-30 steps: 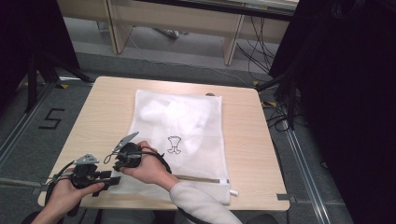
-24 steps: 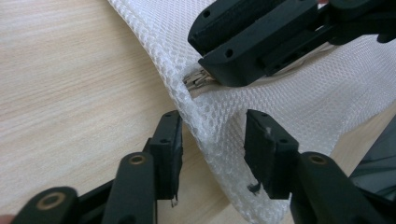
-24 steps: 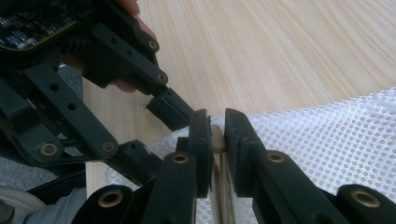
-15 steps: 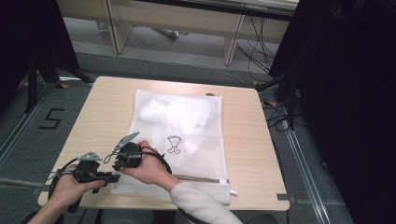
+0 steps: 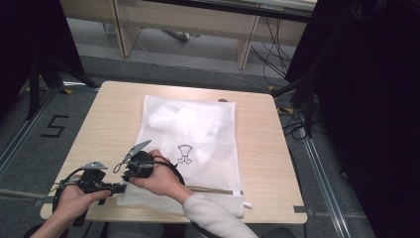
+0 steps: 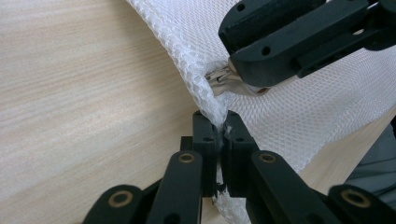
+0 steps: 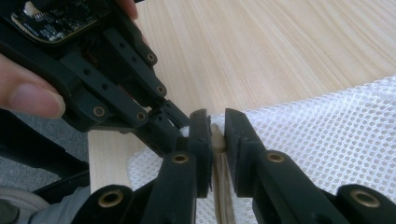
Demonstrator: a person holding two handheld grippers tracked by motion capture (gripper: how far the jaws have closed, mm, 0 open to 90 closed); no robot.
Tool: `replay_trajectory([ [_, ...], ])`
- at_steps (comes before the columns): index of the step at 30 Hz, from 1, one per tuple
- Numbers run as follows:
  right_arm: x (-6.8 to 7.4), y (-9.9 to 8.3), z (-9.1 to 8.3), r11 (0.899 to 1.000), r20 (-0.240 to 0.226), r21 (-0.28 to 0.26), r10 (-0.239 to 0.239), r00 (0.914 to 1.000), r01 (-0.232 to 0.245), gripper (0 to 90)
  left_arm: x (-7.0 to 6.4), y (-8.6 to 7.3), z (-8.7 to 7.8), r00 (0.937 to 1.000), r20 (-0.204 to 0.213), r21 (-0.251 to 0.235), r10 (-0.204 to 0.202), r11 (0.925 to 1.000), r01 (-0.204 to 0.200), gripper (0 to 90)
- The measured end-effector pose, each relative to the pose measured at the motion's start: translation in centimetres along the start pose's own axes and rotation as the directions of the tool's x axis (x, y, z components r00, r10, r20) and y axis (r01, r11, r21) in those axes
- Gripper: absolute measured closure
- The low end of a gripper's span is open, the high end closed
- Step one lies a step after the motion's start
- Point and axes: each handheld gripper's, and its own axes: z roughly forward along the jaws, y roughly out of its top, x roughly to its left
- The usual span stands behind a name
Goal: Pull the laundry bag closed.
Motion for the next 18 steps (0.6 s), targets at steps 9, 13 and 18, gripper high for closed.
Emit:
replay_trajectory([
  [9,-0.04,-0.59,-0.04,0.999,-0.008,0.013,0.031,0.9995,-0.031,82.3,-0.08,0.01,-0.26,0.9997,-0.016,0.015,0.017,0.9997,-0.017,86.1],
  [13,-0.06,-0.6,-0.14,1.0,-0.01,0.012,0.017,0.9998,-0.017,82.3,-0.28,0.12,-0.29,0.9998,-0.012,0.012,-0.015,0.9998,0.015,86.3],
  [18,0.0,-0.86,-0.16,0.998,-0.005,0.035,0.046,0.9989,-0.046,82.4,-0.07,0.06,-0.45,0.9988,0.0,0.021,-0.049,0.9986,0.049,86.4],
])
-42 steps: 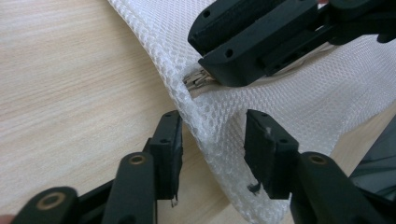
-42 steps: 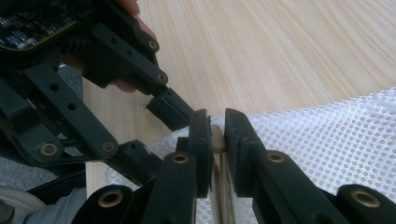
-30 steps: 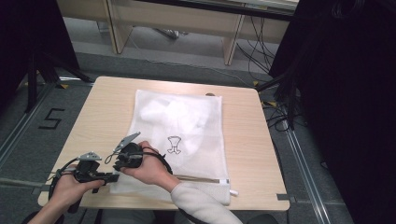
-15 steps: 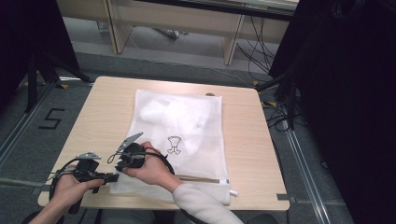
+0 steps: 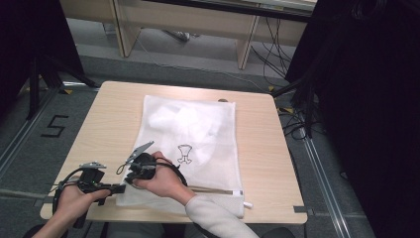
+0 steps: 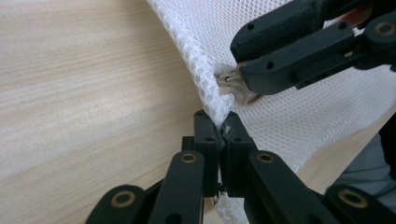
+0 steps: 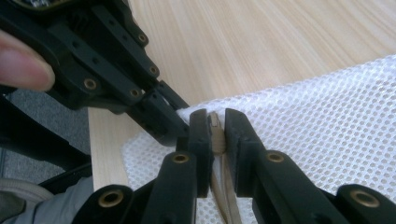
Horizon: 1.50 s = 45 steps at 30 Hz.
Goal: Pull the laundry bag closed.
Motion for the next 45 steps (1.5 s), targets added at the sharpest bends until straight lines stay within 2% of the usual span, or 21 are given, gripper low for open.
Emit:
replay_trajectory([
  [1,-0.1,-0.1,0.1,1.0,0.012,0.005,-0.019,0.9997,0.019,82.4,0.0,0.0,0.0,1.0,0.0,0.0,0.0,1.0,0.0,86.4],
  [2,-0.1,-0.1,0.1,1.0,0.012,0.005,-0.019,0.9997,0.019,82.4,-0.1,0.0,0.1,0.9999,0.006,-0.009,-0.014,0.9999,0.014,86.4],
  [3,-0.1,-0.1,0.1,1.0,0.0,0.005,-0.013,0.9999,0.013,82.4,-0.1,0.0,0.0,0.9998,0.007,-0.009,-0.017,0.9998,0.017,86.5],
  [6,-0.2,-0.3,0.1,1.0,0.003,0.02,-0.005,1.0,0.005,82.5,-0.1,0.0,0.0,0.9997,0.006,-0.017,-0.022,0.9996,0.022,86.6],
  [7,-0.3,-0.4,0.2,0.999,0.007,0.027,-0.023,0.9997,0.023,82.5,-0.1,0.0,-0.1,0.9998,-0.004,-0.022,-0.021,0.9995,0.021,86.6],
  [8,-0.3,-0.5,0.2,0.999,0.01,0.033,-0.017,0.9998,0.017,82.5,-0.1,0.0,-0.1,0.9998,-0.007,-0.023,-0.017,0.9996,0.017,86.7],
  [9,-0.4,-0.6,0.1,0.999,0.019,0.036,-0.017,0.9997,0.017,82.5,0.1,0.1,-0.3,0.9999,-0.006,0.002,0.011,0.9999,-0.011,86.6],
  [10,-0.4,-0.6,0.0,0.999,0.015,0.034,-0.016,0.9998,0.015,82.5,-0.1,0.0,-0.1,0.9999,-0.004,-0.024,-0.017,0.9996,0.017,86.6],
  [16,-0.4,-0.7,-0.1,0.999,0.009,0.045,-0.02,0.9998,0.02,82.5,-0.2,0.0,-0.2,1.0,-0.006,-0.021,-0.007,0.9998,0.006,86.7],
  [18,-0.5,-0.8,-0.2,0.998,0.024,0.056,-0.033,0.9992,0.032,82.5,-0.2,0.0,-0.1,1.0,-0.006,-0.02,-0.006,0.9998,0.006,86.6],
  [20,-0.4,-0.8,-0.2,0.998,0.008,0.054,-0.024,0.9997,0.024,82.5,-0.2,0.1,-0.1,1.0,-0.006,-0.018,-0.004,0.9998,0.003,86.6],
  [21,-0.5,-0.8,-0.2,0.998,0.006,0.055,-0.042,0.9991,0.041,82.6,-0.2,0.1,-0.1,0.9999,-0.013,-0.02,-0.001,0.9998,0.001,86.6],
  [27,-0.4,-0.9,-0.3,0.997,0.007,0.069,-0.041,0.9991,0.04,82.6,-0.3,0.1,-0.1,0.9999,-0.012,-0.024,-0.003,0.9997,0.003,86.7],
  [33,-0.3,-1.3,-0.5,0.994,0.023,0.092,-0.06,0.9979,0.058,82.6,-0.2,0.1,-0.1,0.9999,-0.008,-0.014,0.007,0.9999,-0.007,86.6],
  [37,-0.4,-1.3,-0.5,0.993,0.013,0.085,-0.079,0.9968,0.077,82.6,-0.2,0.1,-0.1,1.0,-0.005,-0.016,0.007,0.9998,-0.007,86.6],
  [39,-0.3,-1.3,-0.7,0.993,0.024,0.095,-0.077,0.9968,0.074,82.6,-0.3,0.1,0.0,1.0,-0.001,-0.017,0.007,0.9998,-0.007,86.6],
  [41,-0.3,-1.3,-0.7,0.993,0.016,0.095,-0.073,0.9972,0.071,82.6,-0.3,0.1,0.0,1.0,0.0,-0.018,0.007,0.9998,-0.007,86.6],
  [42,-0.3,-1.3,-0.7,0.993,0.016,0.095,-0.073,0.9972,0.071,82.6,-0.1,0.1,-0.3,0.9992,-0.002,0.011,0.039,0.9992,-0.039,86.6],
  [43,-0.2,-1.3,-0.8,0.994,0.008,0.096,-0.056,0.9984,0.055,82.6,-0.1,0.1,-0.2,0.9993,-0.001,0.009,0.037,0.9993,-0.037,86.6],
  [44,-0.2,-1.3,-0.8,0.994,0.009,0.094,-0.062,0.998,0.061,82.6,-0.1,0.1,-0.2,0.9993,-0.003,0.009,0.037,0.9993,-0.037,86.6],
  [45,-0.2,-1.3,-0.8,0.992,0.012,0.106,-0.074,0.9972,0.072,82.6,-0.3,0.1,-0.1,1.0,0.0,-0.017,0.008,0.9998,-0.008,86.6],
])
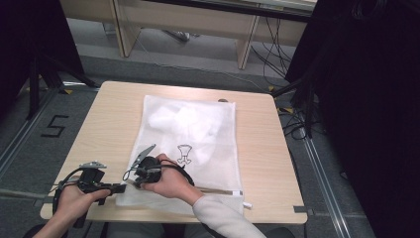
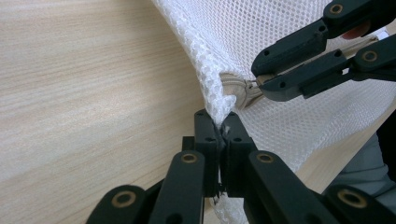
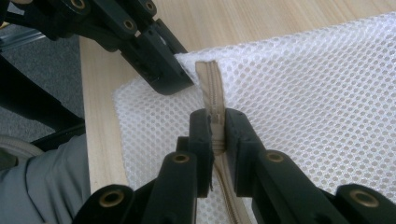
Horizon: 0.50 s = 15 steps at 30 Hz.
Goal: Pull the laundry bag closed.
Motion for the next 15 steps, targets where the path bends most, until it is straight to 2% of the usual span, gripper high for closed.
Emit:
replay_trajectory([
  [8,-0.14,-0.56,-0.12,1.0,0.007,0.014,0.008,0.9999,-0.008,82.6,-0.04,-0.01,0.04,1.0,-0.002,-0.009,-0.005,0.9999,0.005,86.6],
  [9,-0.18,-0.59,-0.12,1.0,0.003,0.011,0.005,1.0,-0.005,82.6,-0.03,0.01,0.02,1.0,-0.001,-0.004,-0.002,1.0,0.002,86.6],
  [10,-0.19,-0.63,-0.11,1.0,0.001,0.01,0.004,1.0,-0.004,82.6,0.2,0.05,-0.18,0.9995,-0.003,0.027,0.032,0.9991,-0.032,86.6],
  [12,-0.16,-0.65,-0.11,1.0,0.007,0.019,0.001,1.0,-0.001,82.6,0.18,0.04,-0.16,0.9995,-0.004,0.024,0.03,0.9993,-0.03,86.6],
  [13,-0.13,-0.72,-0.16,1.0,-0.006,0.017,0.005,1.0,-0.005,82.6,0.18,0.03,-0.17,0.9995,-0.003,0.024,0.031,0.9992,-0.031,86.6],
  [15,-0.17,-0.77,-0.16,1.0,0.007,0.023,0.0,1.0,0.0,82.6,0.19,0.04,-0.16,0.9995,-0.004,0.024,0.03,0.9992,-0.03,86.6],
])
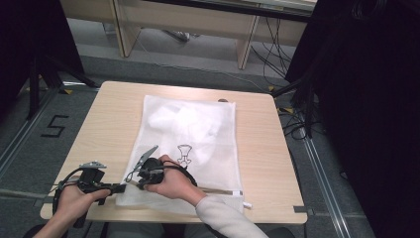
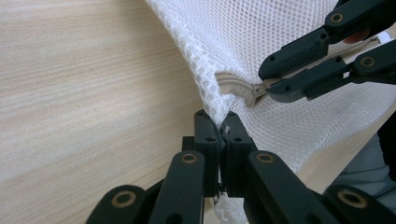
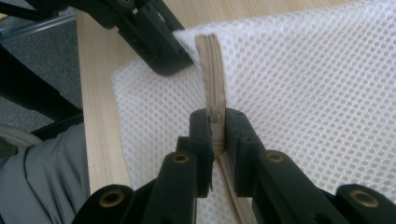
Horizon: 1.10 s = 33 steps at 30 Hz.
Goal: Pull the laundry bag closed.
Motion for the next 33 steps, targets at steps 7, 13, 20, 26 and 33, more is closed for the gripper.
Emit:
replay_trajectory([
  [7,0.0,-0.5,-0.2,0.999,-0.002,0.02,0.027,0.9996,-0.027,82.5,0.0,0.0,0.0,0.9999,-0.011,-0.007,0.003,1.0,-0.003,86.5],
  [13,-0.2,-0.9,-0.5,1.0,-0.001,0.003,0.013,0.9999,-0.013,82.5,0.0,0.0,0.0,0.9999,-0.011,-0.006,0.006,1.0,-0.006,86.4],
  [20,-0.2,-1.2,-0.7,1.0,-0.011,-0.007,0.014,0.9998,-0.014,82.6,-0.1,0.0,0.0,1.0,-0.002,-0.009,-0.002,1.0,0.002,86.4],
  [26,-0.5,-1.5,-0.9,1.0,-0.001,-0.004,0.019,0.9998,-0.019,82.5,-0.1,0.0,0.0,0.9999,-0.003,-0.016,-0.01,0.9998,0.01,86.4],
  [33,-0.6,-1.9,-1.2,1.0,0.0,-0.007,0.02,0.9998,-0.02,82.5,-0.2,0.0,0.2,0.9994,-0.001,-0.042,-0.034,0.9985,0.034,86.4],
])
